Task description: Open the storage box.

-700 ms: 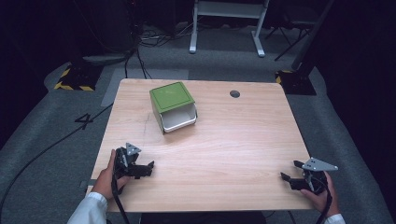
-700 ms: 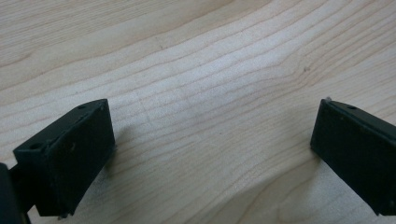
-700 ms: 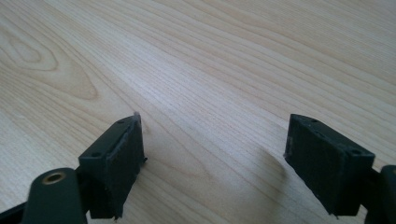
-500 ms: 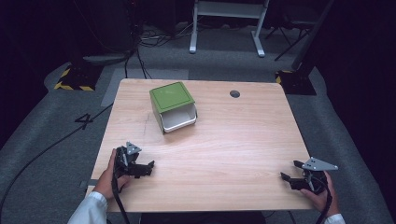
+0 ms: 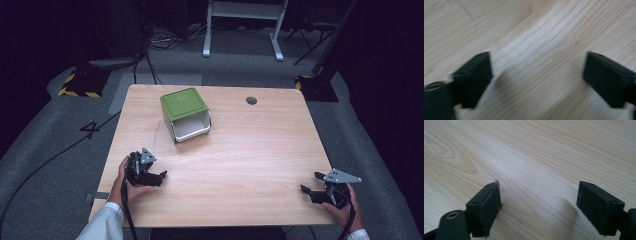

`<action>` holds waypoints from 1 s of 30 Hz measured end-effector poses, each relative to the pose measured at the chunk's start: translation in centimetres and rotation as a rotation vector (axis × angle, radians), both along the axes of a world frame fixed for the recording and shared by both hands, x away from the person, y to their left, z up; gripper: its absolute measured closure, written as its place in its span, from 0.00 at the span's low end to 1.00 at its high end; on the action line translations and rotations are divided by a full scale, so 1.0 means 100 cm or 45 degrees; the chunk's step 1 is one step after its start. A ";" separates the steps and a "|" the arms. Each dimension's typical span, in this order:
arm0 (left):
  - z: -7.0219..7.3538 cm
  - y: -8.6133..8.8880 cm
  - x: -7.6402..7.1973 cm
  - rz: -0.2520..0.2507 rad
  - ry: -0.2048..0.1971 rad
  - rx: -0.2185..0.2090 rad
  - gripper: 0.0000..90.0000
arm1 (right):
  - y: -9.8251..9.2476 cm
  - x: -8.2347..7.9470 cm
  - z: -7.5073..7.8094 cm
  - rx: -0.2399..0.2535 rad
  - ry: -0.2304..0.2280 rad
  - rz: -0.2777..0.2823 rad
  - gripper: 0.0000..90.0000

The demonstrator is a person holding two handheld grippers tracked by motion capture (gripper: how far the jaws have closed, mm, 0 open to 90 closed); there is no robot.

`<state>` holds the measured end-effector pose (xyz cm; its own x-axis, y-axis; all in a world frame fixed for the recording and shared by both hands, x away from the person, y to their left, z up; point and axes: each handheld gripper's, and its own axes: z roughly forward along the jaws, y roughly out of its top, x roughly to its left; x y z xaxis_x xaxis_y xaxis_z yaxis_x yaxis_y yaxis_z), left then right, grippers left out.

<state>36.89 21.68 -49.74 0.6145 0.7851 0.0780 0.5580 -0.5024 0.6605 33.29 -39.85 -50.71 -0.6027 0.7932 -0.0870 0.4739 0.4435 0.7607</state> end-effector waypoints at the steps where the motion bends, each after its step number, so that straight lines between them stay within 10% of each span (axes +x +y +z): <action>1: 0.003 -0.006 0.003 -0.029 -0.001 -0.011 0.16 | 0.000 0.000 0.000 0.001 0.002 0.002 0.22; 30: 0.056 -0.069 0.033 -0.273 -0.204 -0.106 0.22 | 0.000 0.000 0.000 -0.002 -0.002 0.005 0.22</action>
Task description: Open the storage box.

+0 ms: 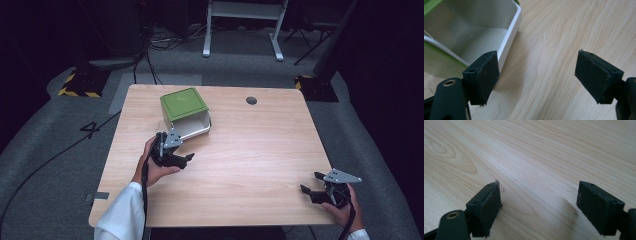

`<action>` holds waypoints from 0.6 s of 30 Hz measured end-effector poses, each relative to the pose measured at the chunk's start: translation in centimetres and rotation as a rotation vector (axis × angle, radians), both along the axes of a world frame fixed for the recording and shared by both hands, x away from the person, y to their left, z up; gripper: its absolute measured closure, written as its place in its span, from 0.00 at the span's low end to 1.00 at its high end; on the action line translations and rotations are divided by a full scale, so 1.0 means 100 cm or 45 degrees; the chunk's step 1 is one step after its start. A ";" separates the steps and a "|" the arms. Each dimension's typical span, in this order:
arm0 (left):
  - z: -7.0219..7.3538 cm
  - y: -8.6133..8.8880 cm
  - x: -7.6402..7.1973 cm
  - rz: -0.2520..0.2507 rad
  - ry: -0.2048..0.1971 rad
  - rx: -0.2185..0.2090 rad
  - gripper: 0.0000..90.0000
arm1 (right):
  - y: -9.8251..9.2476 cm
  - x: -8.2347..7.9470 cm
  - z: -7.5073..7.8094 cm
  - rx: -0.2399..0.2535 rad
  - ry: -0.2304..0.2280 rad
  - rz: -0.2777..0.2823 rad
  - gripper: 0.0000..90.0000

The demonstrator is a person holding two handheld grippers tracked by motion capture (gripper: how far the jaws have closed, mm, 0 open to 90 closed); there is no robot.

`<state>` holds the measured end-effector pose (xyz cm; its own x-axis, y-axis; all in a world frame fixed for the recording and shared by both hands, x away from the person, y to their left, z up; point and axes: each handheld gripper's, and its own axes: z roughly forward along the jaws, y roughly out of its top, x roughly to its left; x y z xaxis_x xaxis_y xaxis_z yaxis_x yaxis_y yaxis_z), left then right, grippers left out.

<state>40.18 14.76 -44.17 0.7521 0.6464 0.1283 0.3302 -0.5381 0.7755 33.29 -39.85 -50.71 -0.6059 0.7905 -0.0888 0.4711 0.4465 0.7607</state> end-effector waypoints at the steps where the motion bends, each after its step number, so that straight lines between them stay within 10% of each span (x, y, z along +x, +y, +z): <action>1: 0.002 -0.002 0.004 -0.007 -0.003 -0.013 0.22 | 0.000 0.000 0.000 0.001 0.002 0.000 0.22; 18: -0.012 -0.027 0.035 0.016 -0.005 0.048 0.28 | 0.000 0.000 0.000 -0.001 -0.004 0.000 0.22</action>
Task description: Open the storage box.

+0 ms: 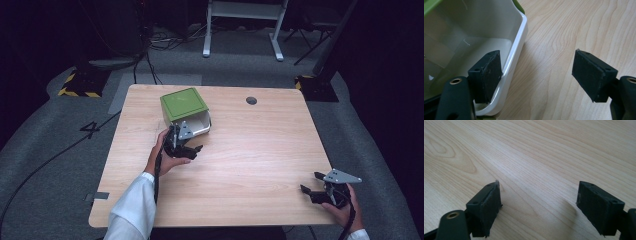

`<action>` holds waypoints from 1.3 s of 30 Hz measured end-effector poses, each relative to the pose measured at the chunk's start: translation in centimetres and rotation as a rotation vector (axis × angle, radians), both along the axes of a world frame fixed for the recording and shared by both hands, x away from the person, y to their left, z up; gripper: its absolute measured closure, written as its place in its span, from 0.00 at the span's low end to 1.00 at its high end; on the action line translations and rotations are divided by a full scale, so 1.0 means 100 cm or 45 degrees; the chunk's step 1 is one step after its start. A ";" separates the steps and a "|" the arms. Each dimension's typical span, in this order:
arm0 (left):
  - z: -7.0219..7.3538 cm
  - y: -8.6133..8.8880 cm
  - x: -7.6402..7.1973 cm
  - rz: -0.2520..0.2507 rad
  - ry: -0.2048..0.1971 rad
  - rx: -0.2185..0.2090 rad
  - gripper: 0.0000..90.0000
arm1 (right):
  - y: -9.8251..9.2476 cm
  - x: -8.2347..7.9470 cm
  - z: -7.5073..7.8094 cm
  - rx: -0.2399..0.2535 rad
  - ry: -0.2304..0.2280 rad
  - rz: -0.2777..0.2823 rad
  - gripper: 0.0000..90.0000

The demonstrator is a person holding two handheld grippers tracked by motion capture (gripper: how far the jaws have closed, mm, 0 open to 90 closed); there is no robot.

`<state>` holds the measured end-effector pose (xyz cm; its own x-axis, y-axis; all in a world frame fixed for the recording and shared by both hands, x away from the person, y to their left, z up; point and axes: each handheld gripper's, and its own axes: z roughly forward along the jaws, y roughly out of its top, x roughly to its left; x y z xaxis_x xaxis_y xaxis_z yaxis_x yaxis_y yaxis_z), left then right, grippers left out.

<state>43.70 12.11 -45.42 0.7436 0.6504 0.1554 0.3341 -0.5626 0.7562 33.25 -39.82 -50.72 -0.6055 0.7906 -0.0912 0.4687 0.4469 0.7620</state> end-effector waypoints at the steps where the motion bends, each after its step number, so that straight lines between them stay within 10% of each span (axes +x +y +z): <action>1: 0.000 0.000 0.000 0.000 0.000 0.000 0.28 | 0.000 0.000 0.000 0.000 0.000 0.000 0.22; 39: -0.002 0.001 0.006 0.030 0.051 0.030 0.73 | 0.000 0.000 0.000 -0.003 -0.001 -0.001 0.22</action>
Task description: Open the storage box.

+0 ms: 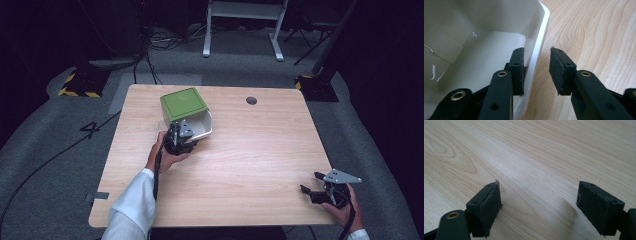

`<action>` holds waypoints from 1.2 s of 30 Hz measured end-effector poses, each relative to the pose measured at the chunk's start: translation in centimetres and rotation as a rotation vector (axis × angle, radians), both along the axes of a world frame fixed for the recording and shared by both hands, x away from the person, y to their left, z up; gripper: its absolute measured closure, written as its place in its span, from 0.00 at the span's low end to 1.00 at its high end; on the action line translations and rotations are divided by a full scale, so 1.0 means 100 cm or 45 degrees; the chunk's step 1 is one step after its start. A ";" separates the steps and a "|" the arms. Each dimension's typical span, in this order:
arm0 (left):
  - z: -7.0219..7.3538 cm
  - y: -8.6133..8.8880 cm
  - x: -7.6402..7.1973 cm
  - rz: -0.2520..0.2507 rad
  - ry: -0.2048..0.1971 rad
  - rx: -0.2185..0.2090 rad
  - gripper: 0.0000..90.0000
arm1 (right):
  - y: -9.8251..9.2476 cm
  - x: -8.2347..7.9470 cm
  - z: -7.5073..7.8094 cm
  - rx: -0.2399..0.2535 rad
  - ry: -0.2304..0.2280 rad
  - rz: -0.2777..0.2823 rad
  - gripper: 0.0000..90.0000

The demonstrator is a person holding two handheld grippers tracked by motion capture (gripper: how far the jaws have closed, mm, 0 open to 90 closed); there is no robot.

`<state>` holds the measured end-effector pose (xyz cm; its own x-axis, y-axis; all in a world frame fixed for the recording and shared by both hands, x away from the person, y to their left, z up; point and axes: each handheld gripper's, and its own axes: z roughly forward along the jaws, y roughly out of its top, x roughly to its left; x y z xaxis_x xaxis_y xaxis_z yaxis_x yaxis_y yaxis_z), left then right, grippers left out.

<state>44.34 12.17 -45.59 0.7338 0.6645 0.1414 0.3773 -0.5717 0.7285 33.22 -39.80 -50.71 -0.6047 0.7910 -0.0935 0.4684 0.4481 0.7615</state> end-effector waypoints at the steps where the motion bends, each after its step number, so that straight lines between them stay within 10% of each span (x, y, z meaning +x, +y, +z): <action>1: 0.000 0.000 -0.001 -0.005 -0.001 0.006 0.73 | 0.000 0.000 0.000 0.000 0.000 0.000 0.22; 36: -0.004 -0.019 -0.040 -0.093 0.097 -0.013 0.71 | 0.001 0.000 0.000 -0.006 -0.008 0.002 0.22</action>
